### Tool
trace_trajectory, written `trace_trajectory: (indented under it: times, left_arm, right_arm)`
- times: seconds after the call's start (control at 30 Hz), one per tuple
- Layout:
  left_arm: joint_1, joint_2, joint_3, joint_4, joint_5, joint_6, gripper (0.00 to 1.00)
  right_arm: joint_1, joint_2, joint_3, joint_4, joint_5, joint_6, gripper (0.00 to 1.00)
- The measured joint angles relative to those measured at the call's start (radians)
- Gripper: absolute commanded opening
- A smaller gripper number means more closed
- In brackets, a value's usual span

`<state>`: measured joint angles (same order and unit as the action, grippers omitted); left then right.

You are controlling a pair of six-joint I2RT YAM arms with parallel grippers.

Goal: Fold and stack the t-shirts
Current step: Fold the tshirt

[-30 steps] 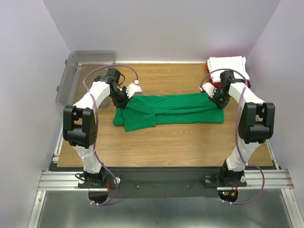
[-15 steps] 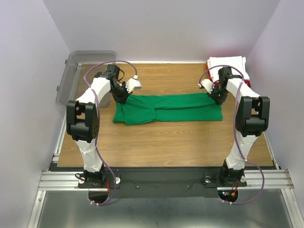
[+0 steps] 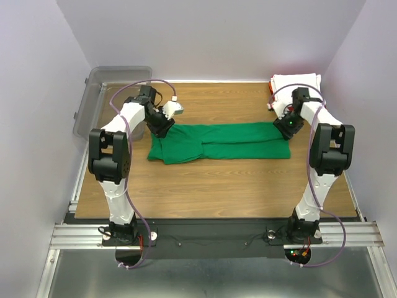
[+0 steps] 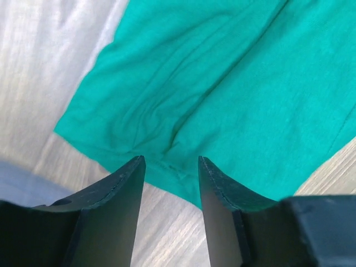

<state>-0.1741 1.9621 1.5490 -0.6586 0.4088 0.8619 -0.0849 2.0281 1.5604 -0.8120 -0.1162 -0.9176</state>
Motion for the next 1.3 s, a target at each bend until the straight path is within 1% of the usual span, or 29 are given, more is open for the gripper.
trace_trajectory:
  times: [0.03, 0.07, 0.3, 0.37, 0.5, 0.6, 0.67, 0.7, 0.73, 0.77, 0.8, 0.83, 0.9, 0.93, 1.03, 1.13, 1.17, 1.2, 1.23, 1.27, 1.3]
  left_arm:
    - [0.001, -0.02, -0.018, 0.013, 0.0, -0.011, 0.56]
    - [0.002, -0.05, -0.043, 0.02, 0.0, -0.023, 0.6]
    - [0.006, -0.249, -0.219, 0.037, 0.008, -0.079, 0.61]
    - [0.006, -0.274, -0.272, 0.055, 0.008, -0.091, 0.61]
    - [0.006, -0.276, -0.352, 0.077, 0.003, -0.108, 0.61]
    - [0.006, -0.276, -0.407, 0.097, -0.003, -0.114, 0.61]
    - [0.006, -0.276, -0.431, 0.106, -0.006, -0.115, 0.55]
    - [0.006, -0.276, -0.439, 0.115, -0.007, -0.116, 0.5]
    - [0.006, -0.276, -0.444, 0.12, -0.008, -0.116, 0.44]
    - [0.006, -0.275, -0.454, 0.129, -0.009, -0.115, 0.29]
    - [0.006, -0.275, -0.463, 0.134, -0.01, -0.114, 0.23]
    - [0.006, -0.274, -0.472, 0.137, -0.011, -0.119, 0.12]
    - [0.006, -0.274, -0.495, 0.146, -0.012, -0.107, 0.02]
    - [0.006, -0.274, -0.503, 0.146, -0.013, -0.107, 0.0]
    - [0.006, -0.286, -0.537, 0.149, -0.01, -0.101, 0.0]
    - [0.006, -0.337, -0.569, 0.132, -0.01, -0.097, 0.0]
    - [0.006, -0.349, -0.575, 0.125, -0.01, -0.096, 0.05]
    - [0.006, -0.369, -0.581, 0.111, -0.008, -0.096, 0.13]
    - [0.006, -0.386, -0.583, 0.104, -0.007, -0.096, 0.25]
    - [0.006, -0.401, -0.584, 0.098, -0.005, -0.098, 0.3]
    - [0.006, -0.415, -0.584, 0.093, -0.001, -0.098, 0.34]
  right_arm:
    - [-0.012, -0.007, 0.0, -0.003, -0.011, 0.024, 0.54]
    - [-0.034, -0.024, 0.0, -0.016, -0.031, 0.059, 0.54]
    - [-0.14, -0.142, -0.04, -0.06, -0.14, 0.201, 0.53]
    - [-0.146, -0.155, -0.078, -0.075, -0.17, 0.234, 0.52]
    - [-0.142, -0.139, -0.14, -0.104, -0.209, 0.278, 0.51]
    - [-0.139, -0.095, -0.151, -0.106, -0.231, 0.307, 0.47]
    - [-0.139, -0.059, -0.152, -0.099, -0.235, 0.328, 0.35]
    - [-0.139, -0.047, -0.149, -0.095, -0.233, 0.339, 0.19]
    - [-0.139, -0.045, -0.148, -0.093, -0.235, 0.344, 0.12]
    - [-0.14, -0.045, -0.149, -0.092, -0.234, 0.356, 0.05]
    - [-0.14, -0.04, -0.149, -0.089, -0.236, 0.362, 0.01]
    - [-0.14, -0.038, -0.15, -0.087, -0.236, 0.364, 0.01]
    - [-0.14, -0.038, -0.151, -0.087, -0.235, 0.368, 0.0]
    - [-0.14, -0.038, -0.151, -0.085, -0.235, 0.368, 0.01]
    - [-0.15, -0.064, -0.185, -0.069, -0.225, 0.36, 0.01]
    - [-0.162, -0.101, -0.239, -0.069, -0.206, 0.341, 0.01]
    - [-0.169, -0.113, -0.256, -0.072, -0.199, 0.333, 0.01]
    - [-0.175, -0.12, -0.265, -0.073, -0.194, 0.327, 0.01]
    - [-0.182, -0.127, -0.273, -0.077, -0.186, 0.317, 0.15]
    - [-0.188, -0.132, -0.279, -0.08, -0.178, 0.311, 0.23]
    - [-0.192, -0.138, -0.282, -0.088, -0.173, 0.307, 0.33]
